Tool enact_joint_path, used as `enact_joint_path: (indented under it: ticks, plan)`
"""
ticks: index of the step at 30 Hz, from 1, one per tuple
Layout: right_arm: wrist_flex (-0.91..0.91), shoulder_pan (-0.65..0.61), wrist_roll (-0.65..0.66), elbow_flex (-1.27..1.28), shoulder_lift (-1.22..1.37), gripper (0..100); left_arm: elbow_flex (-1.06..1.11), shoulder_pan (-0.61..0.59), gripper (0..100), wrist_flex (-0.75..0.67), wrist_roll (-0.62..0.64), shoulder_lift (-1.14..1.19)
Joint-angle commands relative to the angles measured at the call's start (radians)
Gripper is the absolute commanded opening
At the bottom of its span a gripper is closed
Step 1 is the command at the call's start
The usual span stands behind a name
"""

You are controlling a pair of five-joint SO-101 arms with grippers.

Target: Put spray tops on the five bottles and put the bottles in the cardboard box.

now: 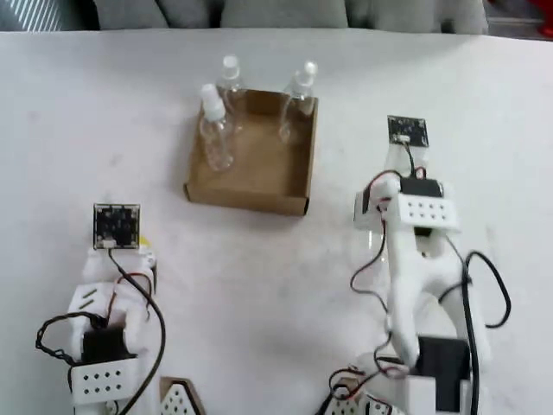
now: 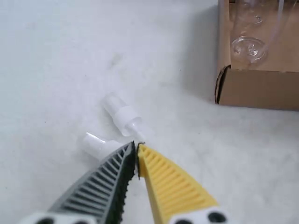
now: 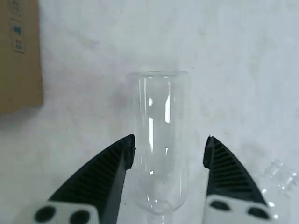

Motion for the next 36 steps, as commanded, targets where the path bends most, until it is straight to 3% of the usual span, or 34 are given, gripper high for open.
enact_joint_path:
  ticks: [1,8,10,14,19,23,26,32,36]
  plan:
    - [-0.008,-0.012,-0.009,-0.140,0.191,21.1,-0.006,0.007,2,-0.012,-0.008,-0.007]
    - [-0.007,-0.033,-0.005,-0.238,0.371,20.9,-0.006,0.007,2,-0.012,-0.008,-0.007]
    - [-0.004,-0.027,0.083,-0.261,0.384,20.8,-0.006,0.007,2,-0.012,-0.008,-0.007]
    - [0.065,-0.030,0.422,-0.305,0.367,16.0,-0.006,0.007,2,-0.012,-0.008,-0.007]
    - [0.125,-0.048,0.964,-0.315,0.294,7.4,-0.006,0.007,2,-0.012,-0.008,-0.007]
    - [0.311,-0.053,1.375,-0.313,0.216,7.0,-0.006,0.007,2,-0.012,-0.008,-0.007]
    - [0.449,-0.062,1.580,-0.313,0.163,7.4,-0.006,0.007,2,-0.012,-0.008,-0.007]
    - [0.493,-0.068,1.610,-0.295,0.127,28.9,-0.006,0.007,2,-0.012,-0.008,-0.007]
    - [0.455,-0.070,1.606,-0.278,0.145,31.2,-0.006,0.007,2,-0.012,-0.008,-0.007]
